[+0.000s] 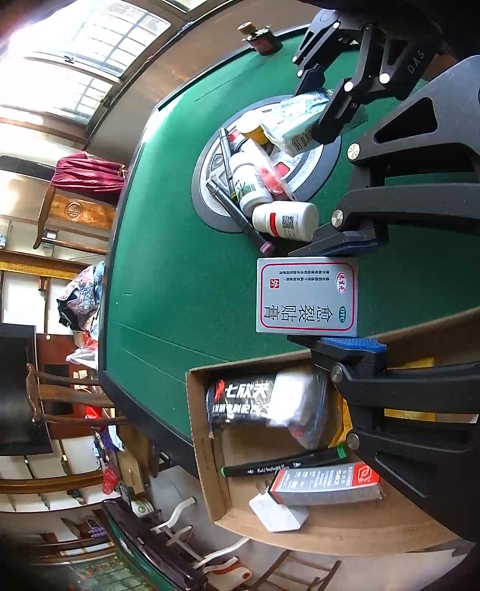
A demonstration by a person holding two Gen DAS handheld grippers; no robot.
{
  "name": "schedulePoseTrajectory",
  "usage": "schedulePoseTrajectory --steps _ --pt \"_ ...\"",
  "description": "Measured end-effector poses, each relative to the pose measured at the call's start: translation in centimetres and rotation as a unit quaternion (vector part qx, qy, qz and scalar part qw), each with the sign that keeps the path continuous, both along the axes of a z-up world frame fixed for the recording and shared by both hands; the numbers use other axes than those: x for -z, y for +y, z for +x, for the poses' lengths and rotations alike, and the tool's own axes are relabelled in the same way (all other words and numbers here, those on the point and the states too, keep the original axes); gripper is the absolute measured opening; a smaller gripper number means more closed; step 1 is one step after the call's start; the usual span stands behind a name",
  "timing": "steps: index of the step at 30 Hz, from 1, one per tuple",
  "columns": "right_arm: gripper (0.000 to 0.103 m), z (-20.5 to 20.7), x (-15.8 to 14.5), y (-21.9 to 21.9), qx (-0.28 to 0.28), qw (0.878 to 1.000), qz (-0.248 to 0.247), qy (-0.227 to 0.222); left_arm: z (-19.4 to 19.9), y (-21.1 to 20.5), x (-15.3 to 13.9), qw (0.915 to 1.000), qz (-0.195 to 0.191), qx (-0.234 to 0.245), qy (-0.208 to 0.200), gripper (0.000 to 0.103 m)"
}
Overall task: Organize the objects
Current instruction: 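Carry the medicine box and blue snack pack over the cardboard box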
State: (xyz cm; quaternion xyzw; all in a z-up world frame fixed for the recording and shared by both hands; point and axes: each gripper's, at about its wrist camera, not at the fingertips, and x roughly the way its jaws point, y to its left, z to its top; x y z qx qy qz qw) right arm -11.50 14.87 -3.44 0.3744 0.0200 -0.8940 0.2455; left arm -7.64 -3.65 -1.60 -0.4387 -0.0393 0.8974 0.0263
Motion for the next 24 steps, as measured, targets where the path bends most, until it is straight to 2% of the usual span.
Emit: schedulePoseTrajectory --steps 15,20,24 --pt "0.042 1.3 -1.6 -0.8 0.005 1.0 -0.023 0.004 0.8 -3.5 -1.1 0.9997 0.004 -0.018 0.014 0.034" --pt "0.042 2.1 -2.4 -3.0 -0.016 0.999 -0.037 -0.006 0.9 -5.5 -1.5 0.9995 0.006 -0.029 0.014 0.034" --pt "0.042 3.6 -2.5 -6.3 -0.051 0.997 -0.053 -0.02 0.5 -8.3 -1.1 0.9983 0.011 -0.058 0.003 0.034"
